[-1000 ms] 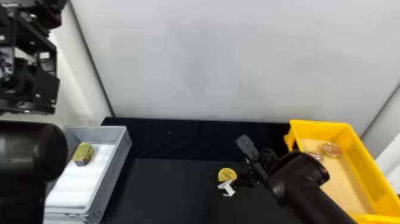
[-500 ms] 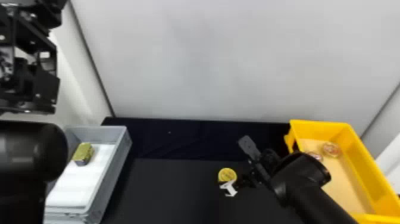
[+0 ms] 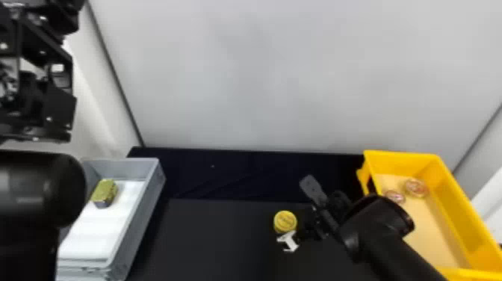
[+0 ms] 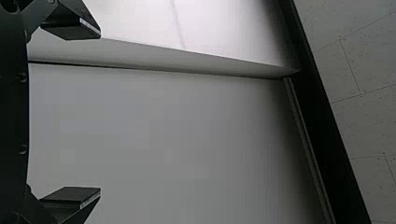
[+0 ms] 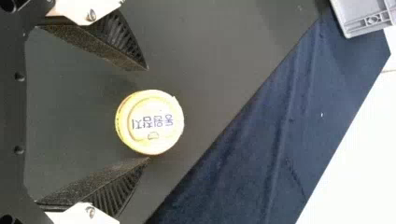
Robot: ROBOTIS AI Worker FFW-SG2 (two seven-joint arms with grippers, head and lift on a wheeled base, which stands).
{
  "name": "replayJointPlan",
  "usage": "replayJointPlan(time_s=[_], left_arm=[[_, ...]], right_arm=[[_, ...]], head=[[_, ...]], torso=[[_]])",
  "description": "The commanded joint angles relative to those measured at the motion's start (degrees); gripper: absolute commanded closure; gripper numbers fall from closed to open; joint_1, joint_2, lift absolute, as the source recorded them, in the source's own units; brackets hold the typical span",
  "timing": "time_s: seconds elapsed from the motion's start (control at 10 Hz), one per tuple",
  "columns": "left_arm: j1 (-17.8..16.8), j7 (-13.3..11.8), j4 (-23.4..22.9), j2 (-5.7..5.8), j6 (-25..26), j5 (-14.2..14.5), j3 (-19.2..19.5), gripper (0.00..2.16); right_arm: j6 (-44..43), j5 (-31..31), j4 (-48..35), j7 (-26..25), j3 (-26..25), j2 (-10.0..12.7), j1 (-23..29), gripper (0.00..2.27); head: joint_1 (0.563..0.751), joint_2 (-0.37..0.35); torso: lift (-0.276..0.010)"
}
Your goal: Pick up the round yellow can and place it in the yellow rectangular box
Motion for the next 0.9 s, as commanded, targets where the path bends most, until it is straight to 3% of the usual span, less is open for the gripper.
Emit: replayJointPlan(time_s=[0.0,0.1,0.3,0.8], left_arm=[[-0.06,0.00,0.09,-0.01,0.00,0.00,-0.15,0.10],[-0.15,0.00,0.09,-0.01,-0.08,0.00,-0.24,0.10],[-0.15,0.00,0.09,0.08,0.00,0.00,-0.15,0.10],[0.29,0.00,-0.18,0.16,0.00,0.00,0.29,0.10]], right_arm=[[-0.78,-0.32,0.83,-0.85,-0.04,0.25,-0.17,0.11],[-0.78,-0.59,1.00,-1.47,-0.12,0.34,-0.17,0.15],[0.01,-0.94,0.83,-1.91,-0.12,0.34,-0.08,0.55],[0.09,-1.03,-0.05,-1.64,-0.04,0.25,0.36,0.64]], head=[[0.663,0.054],[0.663,0.054],[0.663,0.054],[0.663,0.054]], torso=[[-0.002],[-0.002],[-0.002],[-0.002]])
